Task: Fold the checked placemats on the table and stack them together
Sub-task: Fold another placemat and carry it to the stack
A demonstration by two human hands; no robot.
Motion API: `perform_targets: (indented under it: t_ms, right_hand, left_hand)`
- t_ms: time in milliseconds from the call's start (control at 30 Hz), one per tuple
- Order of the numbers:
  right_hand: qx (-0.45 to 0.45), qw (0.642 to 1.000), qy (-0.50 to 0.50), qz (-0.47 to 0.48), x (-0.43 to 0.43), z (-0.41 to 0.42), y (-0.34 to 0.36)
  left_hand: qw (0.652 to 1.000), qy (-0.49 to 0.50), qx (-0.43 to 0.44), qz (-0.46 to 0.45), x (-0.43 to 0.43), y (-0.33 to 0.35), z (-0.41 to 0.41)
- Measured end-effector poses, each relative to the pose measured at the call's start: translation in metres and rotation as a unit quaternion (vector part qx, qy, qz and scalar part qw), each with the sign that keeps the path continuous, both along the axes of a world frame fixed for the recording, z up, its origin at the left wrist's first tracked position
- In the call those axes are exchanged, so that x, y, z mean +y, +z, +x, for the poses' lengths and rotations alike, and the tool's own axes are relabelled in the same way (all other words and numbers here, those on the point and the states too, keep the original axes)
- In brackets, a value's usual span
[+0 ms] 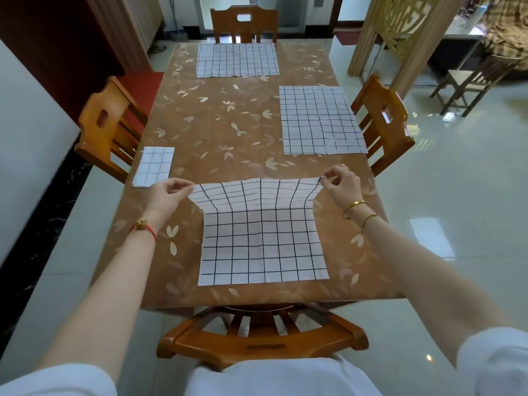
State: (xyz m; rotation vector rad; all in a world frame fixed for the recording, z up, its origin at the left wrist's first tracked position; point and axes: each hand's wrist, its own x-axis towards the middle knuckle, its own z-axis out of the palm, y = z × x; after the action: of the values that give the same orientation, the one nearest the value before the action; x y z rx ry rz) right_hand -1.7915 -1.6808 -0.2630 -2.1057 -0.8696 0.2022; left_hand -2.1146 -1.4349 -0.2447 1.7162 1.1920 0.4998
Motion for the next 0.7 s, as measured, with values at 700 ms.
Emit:
perform_targets:
  t_ms: [700]
  right_hand:
    - [0.006,0.968,0.126,-0.217,-0.091,-0.068,-0.090]
  left_hand:
    - [0.982,-0.096,0.159,-0.041,-0.072,-0.082,-0.067]
